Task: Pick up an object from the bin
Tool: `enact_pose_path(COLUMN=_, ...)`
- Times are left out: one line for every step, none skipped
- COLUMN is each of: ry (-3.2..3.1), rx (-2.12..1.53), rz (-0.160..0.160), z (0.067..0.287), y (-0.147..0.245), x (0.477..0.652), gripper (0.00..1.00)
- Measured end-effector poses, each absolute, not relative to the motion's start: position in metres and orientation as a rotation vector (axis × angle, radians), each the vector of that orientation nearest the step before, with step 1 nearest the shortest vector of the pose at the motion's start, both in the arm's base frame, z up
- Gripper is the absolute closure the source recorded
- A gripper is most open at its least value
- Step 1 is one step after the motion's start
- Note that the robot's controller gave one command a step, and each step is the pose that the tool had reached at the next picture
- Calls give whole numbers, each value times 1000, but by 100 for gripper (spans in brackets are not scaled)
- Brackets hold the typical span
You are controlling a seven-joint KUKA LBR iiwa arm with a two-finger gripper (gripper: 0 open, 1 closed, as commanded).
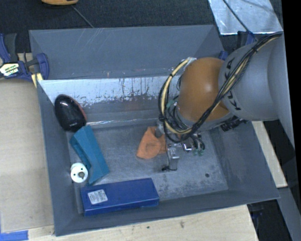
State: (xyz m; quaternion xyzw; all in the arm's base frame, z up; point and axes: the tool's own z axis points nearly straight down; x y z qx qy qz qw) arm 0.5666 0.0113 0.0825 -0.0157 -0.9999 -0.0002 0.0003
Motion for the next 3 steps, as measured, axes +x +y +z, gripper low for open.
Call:
enact_pose_path(ry=-3147, rx=-56, rz=0, z=72, y=17, x=573, gripper=100)
enact_pose_path(ry=-3147, rx=-55, rz=0, z=72, y=17, x=573, gripper=100)
enact_pose_path(ry=-3146, rx=-55, rz=0, z=75, y=17, x=572, gripper=100)
